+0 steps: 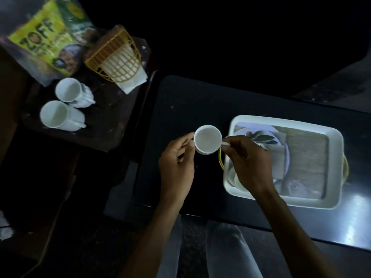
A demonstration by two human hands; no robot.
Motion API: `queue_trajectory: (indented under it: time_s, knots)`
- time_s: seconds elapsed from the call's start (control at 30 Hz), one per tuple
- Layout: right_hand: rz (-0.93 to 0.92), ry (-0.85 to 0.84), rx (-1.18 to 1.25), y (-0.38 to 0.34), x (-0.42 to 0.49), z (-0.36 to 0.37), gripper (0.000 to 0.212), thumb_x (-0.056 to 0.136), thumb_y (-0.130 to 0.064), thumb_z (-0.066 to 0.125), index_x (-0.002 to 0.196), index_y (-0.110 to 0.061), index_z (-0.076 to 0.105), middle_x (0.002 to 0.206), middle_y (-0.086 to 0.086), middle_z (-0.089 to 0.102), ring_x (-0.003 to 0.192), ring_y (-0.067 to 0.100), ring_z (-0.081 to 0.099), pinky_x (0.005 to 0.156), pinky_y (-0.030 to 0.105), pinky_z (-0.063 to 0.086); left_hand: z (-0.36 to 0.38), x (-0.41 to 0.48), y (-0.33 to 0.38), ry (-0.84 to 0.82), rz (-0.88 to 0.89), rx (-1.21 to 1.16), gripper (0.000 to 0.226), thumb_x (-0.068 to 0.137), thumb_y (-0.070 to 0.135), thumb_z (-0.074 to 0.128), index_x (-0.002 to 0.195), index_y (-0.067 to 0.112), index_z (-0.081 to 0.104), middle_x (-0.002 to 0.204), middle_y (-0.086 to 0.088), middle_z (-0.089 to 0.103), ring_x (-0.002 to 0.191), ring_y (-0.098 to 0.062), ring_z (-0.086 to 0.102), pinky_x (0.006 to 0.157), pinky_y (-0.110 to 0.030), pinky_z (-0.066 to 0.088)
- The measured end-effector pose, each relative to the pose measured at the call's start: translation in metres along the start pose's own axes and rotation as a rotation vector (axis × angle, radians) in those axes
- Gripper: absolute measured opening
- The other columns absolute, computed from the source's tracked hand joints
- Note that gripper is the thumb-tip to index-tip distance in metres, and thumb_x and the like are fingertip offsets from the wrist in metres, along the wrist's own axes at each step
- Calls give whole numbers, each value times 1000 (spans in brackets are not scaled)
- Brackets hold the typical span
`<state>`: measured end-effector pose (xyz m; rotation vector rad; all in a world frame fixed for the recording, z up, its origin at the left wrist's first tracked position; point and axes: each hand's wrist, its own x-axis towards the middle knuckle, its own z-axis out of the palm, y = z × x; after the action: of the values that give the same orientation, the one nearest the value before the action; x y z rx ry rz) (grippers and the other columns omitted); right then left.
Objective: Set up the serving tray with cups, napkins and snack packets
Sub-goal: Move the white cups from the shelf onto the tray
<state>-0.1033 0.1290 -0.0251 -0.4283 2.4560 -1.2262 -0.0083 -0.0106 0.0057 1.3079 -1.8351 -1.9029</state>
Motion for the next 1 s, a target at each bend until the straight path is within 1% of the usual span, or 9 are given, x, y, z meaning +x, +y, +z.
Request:
queue_trajectory:
  time_s: [0.1, 0.17, 0.3, 0.4, 0.5, 0.67, 0.8, 0.9, 1.0]
  knots:
    - [21, 8, -17, 27, -3, -32, 17, 88, -16, 71, 99, -29, 72, 86, -37, 62, 85, -27, 57, 73, -4, 39, 40, -9, -6, -56, -12, 20, 24, 102, 16, 58, 122, 12, 71, 120, -2, 74, 108, -7, 71, 91, -18, 55]
    - [50, 11, -38, 45, -2, -47, 16, 88, -13, 70, 100, -24, 74, 89, -29, 65, 83, -28, 57, 73, -6, 38, 62, -11, -14, -80, -15, 48, 25, 102, 15, 58, 122, 10, 72, 119, -3, 75, 106, -6, 71, 88, -14, 54]
    - [76, -9, -69, 76, 1, -63, 13, 89, -10, 69, 99, -15, 75, 83, -24, 65, 79, -28, 56, 70, -6, 36, 94, -11, -30, -111, -36, 123, 26, 102, 17, 57, 123, 10, 71, 119, -4, 75, 102, -7, 71, 84, -11, 53]
    - [77, -10, -97, 92, 4, -64, 10, 90, -10, 68, 97, -10, 75, 82, -12, 67, 79, -17, 56, 68, -6, 35, 108, -8, -41, -112, -62, 163, 27, 102, 19, 57, 123, 11, 71, 117, -2, 76, 96, -1, 70, 79, -6, 52]
    - [69, -11, -141, 106, 8, -61, 10, 89, -13, 69, 97, -13, 76, 84, -7, 72, 79, -10, 55, 67, -5, 35, 114, -6, -49, -108, -81, 208, 27, 103, 19, 57, 124, 12, 71, 116, -1, 76, 92, 3, 67, 78, -5, 51]
    - [80, -57, -138, 122, 11, -54, 10, 89, -15, 70, 97, -14, 75, 88, -1, 76, 73, -6, 58, 63, -5, 36, 119, -3, -59, -83, -117, 233, 27, 102, 18, 57, 125, 10, 71, 118, -3, 75, 99, -5, 68, 87, -15, 55]
    - [91, -77, -127, 129, 12, -52, 9, 89, -14, 70, 97, -12, 74, 86, -1, 75, 74, -1, 61, 64, -2, 39, 120, -3, -64, -90, -130, 244, 27, 102, 17, 58, 124, 9, 71, 117, -2, 74, 91, 7, 65, 77, -1, 49]
    - [108, -88, -108, 129, 14, -54, 9, 89, -14, 70, 97, -11, 73, 84, -6, 72, 75, -1, 62, 64, -2, 39, 122, -1, -65, -80, -134, 231, 27, 101, 16, 59, 124, 8, 71, 115, -1, 74, 85, 13, 64, 74, 0, 48]
    - [103, -121, -119, 126, 15, -57, 11, 90, -12, 69, 99, -9, 72, 88, -5, 72, 81, 8, 66, 66, -1, 41, 121, 0, -63, -89, -125, 234, 26, 101, 15, 58, 123, 9, 71, 114, 1, 73, 90, 10, 65, 75, 0, 48]
